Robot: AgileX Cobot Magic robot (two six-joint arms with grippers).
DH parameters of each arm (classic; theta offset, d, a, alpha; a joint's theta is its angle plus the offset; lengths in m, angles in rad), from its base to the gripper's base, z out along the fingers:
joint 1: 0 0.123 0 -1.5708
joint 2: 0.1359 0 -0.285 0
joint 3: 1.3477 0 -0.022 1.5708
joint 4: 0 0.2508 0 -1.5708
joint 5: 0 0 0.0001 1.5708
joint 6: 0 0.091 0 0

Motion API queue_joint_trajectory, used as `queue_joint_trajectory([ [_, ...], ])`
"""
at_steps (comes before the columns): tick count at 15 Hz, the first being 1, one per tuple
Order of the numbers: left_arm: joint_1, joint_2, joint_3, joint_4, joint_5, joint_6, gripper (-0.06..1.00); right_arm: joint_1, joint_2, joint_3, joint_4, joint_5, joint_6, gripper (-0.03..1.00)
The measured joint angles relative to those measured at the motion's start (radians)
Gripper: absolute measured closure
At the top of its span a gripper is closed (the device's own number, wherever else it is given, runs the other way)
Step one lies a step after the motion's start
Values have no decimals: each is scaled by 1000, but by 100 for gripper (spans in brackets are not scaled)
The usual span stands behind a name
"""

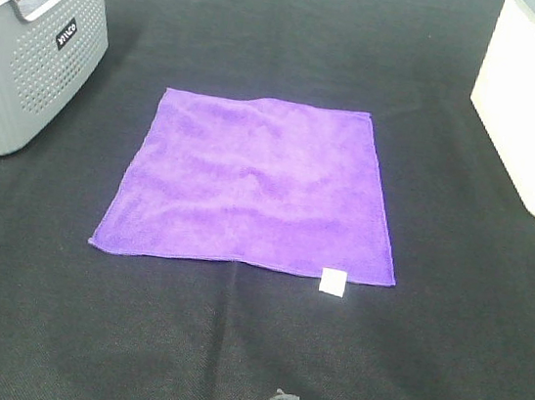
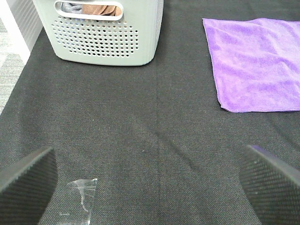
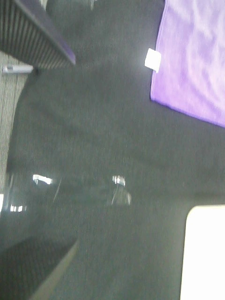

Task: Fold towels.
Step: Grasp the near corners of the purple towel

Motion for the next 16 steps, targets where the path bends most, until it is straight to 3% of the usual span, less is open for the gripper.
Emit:
queue_joint_trajectory([
  [16,0,0,0,0,0,0,-5,0,0,0,-28,0,1,1],
])
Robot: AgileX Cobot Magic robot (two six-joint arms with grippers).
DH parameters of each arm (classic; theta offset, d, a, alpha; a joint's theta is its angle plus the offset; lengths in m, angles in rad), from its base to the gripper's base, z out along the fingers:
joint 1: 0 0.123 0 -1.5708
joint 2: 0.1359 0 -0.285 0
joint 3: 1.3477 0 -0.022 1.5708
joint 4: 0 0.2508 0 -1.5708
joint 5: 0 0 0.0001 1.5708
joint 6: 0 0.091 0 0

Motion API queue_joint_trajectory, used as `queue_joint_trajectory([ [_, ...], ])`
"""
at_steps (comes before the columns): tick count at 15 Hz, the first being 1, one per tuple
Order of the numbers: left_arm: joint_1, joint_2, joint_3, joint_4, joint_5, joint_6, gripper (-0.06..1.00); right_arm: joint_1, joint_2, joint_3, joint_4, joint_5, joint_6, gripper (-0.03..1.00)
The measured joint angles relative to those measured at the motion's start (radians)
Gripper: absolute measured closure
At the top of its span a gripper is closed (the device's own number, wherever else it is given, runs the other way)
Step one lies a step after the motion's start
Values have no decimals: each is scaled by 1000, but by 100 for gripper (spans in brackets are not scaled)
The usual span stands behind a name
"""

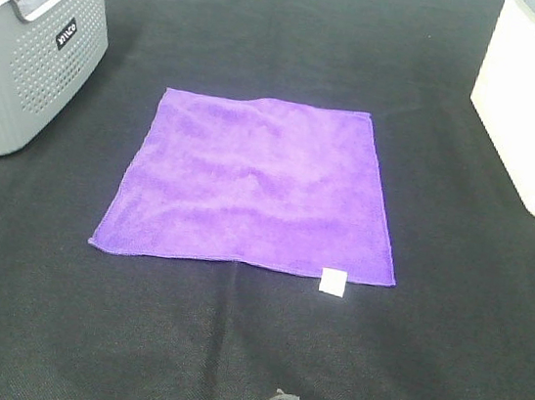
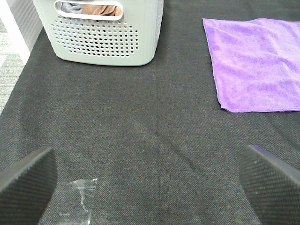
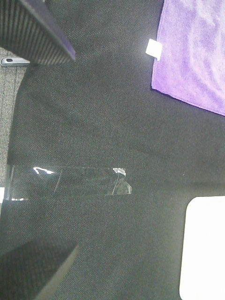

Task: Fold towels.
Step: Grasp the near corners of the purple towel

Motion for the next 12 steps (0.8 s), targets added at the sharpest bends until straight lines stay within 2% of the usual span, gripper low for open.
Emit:
queue_joint_trajectory([
  [12,0,0,0,0,0,0,-5,0,0,0,0,0,0,1],
])
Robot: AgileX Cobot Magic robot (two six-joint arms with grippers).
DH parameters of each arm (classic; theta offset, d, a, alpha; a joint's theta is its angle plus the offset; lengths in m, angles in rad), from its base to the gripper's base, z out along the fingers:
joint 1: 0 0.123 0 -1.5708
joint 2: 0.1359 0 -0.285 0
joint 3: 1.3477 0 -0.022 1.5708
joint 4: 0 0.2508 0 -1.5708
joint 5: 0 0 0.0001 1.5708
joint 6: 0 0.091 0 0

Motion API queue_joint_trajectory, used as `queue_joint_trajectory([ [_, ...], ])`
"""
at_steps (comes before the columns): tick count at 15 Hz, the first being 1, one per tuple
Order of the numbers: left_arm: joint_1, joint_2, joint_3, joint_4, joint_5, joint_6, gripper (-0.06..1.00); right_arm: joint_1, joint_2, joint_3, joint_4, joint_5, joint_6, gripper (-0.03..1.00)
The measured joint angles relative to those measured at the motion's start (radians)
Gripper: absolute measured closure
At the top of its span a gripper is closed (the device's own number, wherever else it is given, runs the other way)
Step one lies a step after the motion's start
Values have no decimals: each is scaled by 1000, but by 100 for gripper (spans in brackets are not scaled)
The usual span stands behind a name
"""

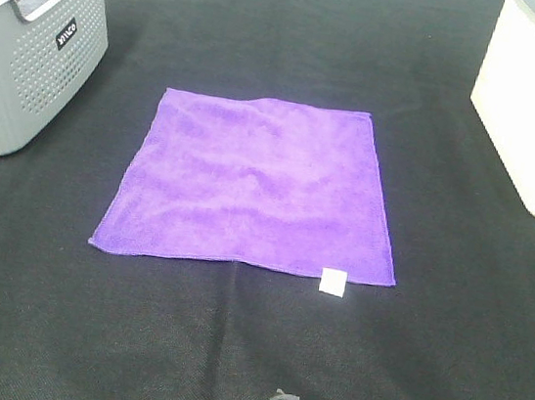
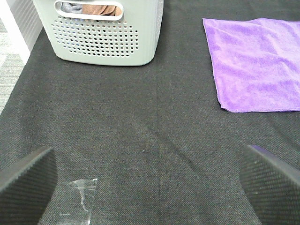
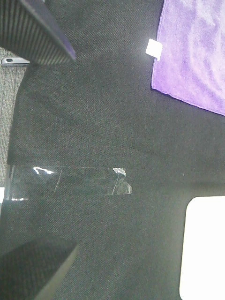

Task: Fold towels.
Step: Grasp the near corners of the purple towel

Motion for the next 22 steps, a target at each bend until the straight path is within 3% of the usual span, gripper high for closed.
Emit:
queue_joint_trajectory([
  [22,0,0,0,0,0,0,-5,0,0,0,0,0,0,1],
])
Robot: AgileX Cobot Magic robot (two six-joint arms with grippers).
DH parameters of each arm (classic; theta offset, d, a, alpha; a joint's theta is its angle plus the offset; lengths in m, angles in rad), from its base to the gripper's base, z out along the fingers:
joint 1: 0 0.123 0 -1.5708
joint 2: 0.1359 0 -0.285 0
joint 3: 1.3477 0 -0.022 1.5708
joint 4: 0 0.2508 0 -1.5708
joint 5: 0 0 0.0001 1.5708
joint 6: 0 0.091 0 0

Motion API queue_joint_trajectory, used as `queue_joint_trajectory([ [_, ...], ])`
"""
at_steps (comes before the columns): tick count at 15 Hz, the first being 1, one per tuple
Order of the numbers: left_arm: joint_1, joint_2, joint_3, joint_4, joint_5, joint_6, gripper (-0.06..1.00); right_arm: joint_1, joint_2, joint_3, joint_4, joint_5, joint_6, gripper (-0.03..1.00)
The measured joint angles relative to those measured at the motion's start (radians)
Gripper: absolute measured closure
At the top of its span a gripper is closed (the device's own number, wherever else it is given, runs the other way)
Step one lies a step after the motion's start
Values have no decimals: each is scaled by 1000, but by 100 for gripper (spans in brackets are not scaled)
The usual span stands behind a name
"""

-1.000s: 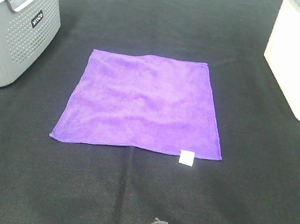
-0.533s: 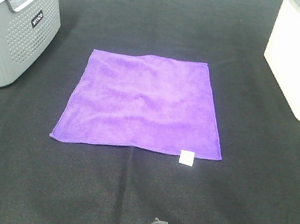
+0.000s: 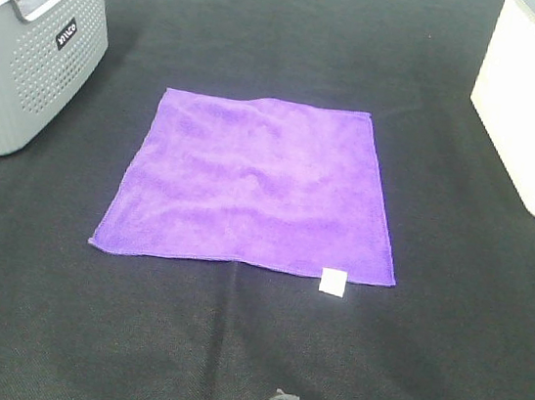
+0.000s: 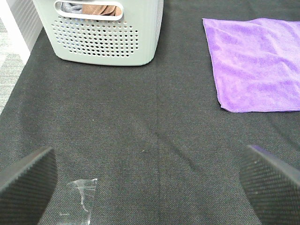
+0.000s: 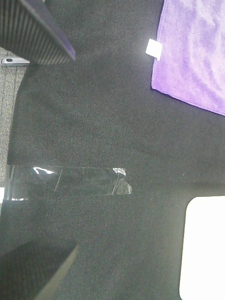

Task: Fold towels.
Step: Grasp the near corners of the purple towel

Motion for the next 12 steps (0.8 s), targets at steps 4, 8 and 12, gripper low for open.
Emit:
queue_joint_trajectory([
  [4,0,19,-6,-13,10,0,-5,0,9,-13,0,7,1,1],
  [8,0,480,-199,-46,137,0,-5,0,472,-205,6,25,40,1],
  [12,0,1019,-479,-83,79,108,-5,0,1176,-467,23,-215,38,1],
])
